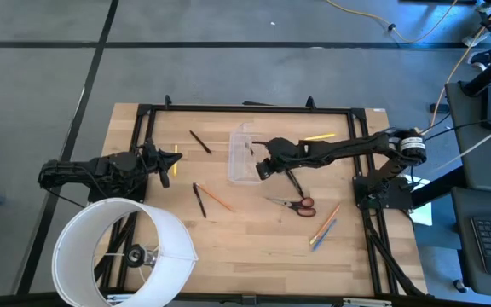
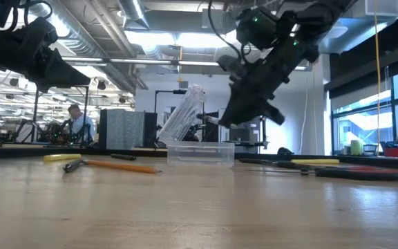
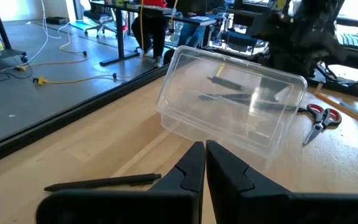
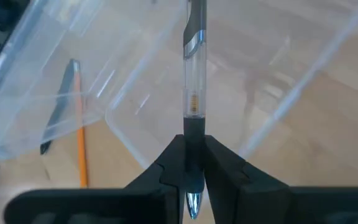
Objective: Pick & place school supplies into a supply box
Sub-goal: Put the transparent pen into the transparent supply box
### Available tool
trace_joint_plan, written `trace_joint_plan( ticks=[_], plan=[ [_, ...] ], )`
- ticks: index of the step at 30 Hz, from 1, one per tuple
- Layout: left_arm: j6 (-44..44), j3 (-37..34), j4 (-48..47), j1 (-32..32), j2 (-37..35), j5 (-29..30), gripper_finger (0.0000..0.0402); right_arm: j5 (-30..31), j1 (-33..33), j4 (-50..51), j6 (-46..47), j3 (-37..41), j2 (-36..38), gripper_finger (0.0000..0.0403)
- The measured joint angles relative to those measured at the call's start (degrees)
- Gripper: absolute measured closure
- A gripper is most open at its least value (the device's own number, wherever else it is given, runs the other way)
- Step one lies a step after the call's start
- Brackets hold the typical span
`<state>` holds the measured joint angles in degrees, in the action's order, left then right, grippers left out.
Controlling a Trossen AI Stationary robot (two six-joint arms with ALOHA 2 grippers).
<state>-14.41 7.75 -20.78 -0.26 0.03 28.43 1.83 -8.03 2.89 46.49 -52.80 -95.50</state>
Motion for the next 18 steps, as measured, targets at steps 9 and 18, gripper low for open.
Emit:
trace_joint_plan(
  ticks=[9, 18],
  plan=[
    [0.01, 0.00, -0.01, 0.01, 0.00, 0.00, 0.0392, 1.13, -0.50, -6.08, -3.31, 0.02, -5.88, 0.0352],
    [0.03, 0.00, -0.01, 0.00, 0.00, -0.01, 0.0391, 1.54, -0.48, -6.08, -3.44, 0.04, -6.50, 0.0352]
  ],
)
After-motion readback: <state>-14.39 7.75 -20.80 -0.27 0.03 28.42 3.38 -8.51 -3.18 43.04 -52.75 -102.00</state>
